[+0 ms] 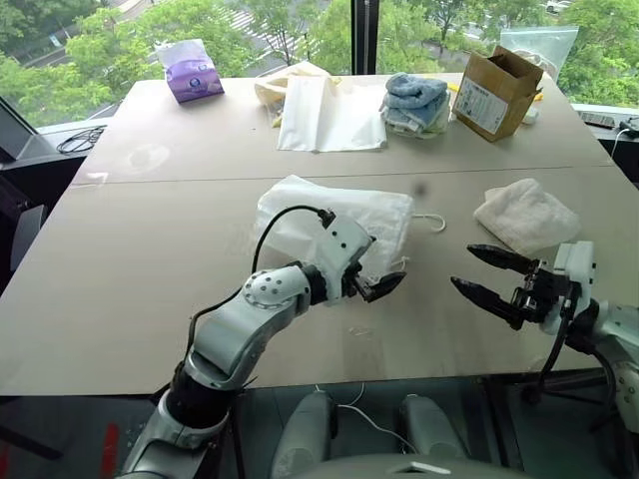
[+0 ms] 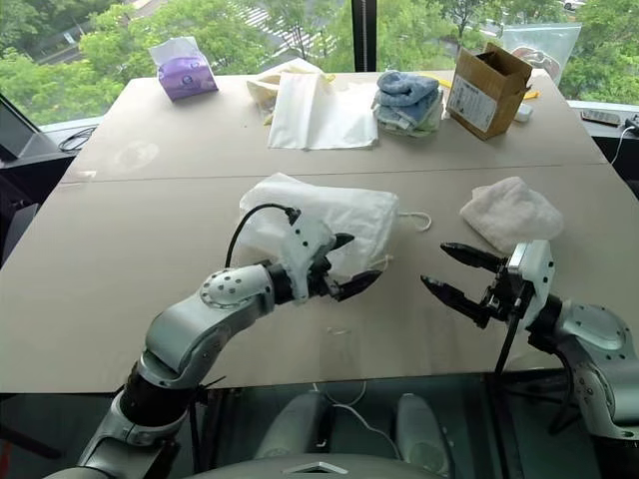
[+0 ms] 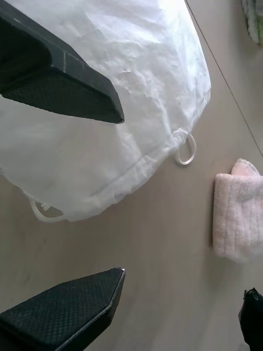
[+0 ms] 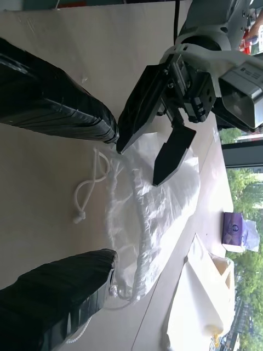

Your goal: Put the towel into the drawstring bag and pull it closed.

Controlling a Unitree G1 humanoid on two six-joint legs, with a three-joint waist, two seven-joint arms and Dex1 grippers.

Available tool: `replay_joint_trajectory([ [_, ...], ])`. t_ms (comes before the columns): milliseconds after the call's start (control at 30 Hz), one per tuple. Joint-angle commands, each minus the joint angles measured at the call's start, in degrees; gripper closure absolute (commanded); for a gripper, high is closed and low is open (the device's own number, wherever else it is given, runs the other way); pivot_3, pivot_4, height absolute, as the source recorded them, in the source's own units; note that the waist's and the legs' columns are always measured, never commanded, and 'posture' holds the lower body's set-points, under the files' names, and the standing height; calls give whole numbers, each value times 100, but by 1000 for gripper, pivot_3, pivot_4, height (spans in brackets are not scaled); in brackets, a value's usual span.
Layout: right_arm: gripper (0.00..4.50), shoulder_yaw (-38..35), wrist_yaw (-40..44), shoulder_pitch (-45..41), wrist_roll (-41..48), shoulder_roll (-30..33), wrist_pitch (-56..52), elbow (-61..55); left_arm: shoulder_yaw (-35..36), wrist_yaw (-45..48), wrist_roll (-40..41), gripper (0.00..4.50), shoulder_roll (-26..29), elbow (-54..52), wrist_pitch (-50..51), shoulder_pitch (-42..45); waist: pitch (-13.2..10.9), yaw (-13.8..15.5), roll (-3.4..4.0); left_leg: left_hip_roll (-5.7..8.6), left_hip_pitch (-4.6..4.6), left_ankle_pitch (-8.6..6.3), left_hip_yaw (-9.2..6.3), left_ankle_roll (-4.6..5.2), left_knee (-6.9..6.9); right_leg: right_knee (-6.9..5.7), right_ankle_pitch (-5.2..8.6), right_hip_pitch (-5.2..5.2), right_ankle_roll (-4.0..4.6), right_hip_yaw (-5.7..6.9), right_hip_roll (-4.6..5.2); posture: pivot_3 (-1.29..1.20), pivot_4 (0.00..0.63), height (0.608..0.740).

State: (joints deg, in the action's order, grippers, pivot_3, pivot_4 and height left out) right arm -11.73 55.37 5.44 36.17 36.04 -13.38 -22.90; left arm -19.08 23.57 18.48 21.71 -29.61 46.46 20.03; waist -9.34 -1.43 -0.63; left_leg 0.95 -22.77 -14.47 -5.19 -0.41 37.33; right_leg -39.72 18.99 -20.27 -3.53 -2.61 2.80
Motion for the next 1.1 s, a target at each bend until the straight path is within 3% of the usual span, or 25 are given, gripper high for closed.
replay_joint_trajectory([
  [33, 1170, -202, -34, 76, 36, 161, -36, -259, -192, -748, -494, 186, -374, -171, 267, 2, -2, 31, -3, 0, 0, 0, 1, 0, 0, 0, 0, 0, 0, -1, 0, 0, 150, 740],
  [167, 1170, -262, -147, -206, 45, 194, -18, -62, -374, -1427, -1045, 186, -765, -213, 432, -48, -4, 46, -7, 0, 1, 0, 3, 0, 2, 0, 0, 0, -1, -3, 0, 0, 150, 740],
  [500, 1170, -106, -68, -369, -39, 117, 104, 150, -1089, -1873, -2380, 186, -330, -505, 773, -1, -5, 70, -9, 3, -2, 0, 1, 0, 1, 2, 0, 0, 0, -2, 1, 0, 150, 740],
  [600, 1170, -101, -85, -382, -43, 69, 116, 158, -1070, -2072, -2914, 974, -57, -475, 736, -29, -5, 67, -9, 1, -1, 0, -2, -1, 0, 1, 0, 0, 0, 0, -1, 0, 150, 740],
  [733, 1170, -40, -67, -314, -103, -38, 193, 173, -867, -2339, -3438, 974, 131, -257, 352, -176, -6, 76, -9, 1, -2, 0, -2, 0, -2, 2, 0, 0, 0, 0, 0, 0, 150, 740],
  [1100, 1170, 156, -177, -243, -204, -340, 315, 54, -784, -2305, -3814, 974, -264, 687, -868, -344, -6, 78, -8, 4, -4, 0, -4, 0, -1, 4, 0, 0, 0, 5, 7, 0, 150, 740],
])
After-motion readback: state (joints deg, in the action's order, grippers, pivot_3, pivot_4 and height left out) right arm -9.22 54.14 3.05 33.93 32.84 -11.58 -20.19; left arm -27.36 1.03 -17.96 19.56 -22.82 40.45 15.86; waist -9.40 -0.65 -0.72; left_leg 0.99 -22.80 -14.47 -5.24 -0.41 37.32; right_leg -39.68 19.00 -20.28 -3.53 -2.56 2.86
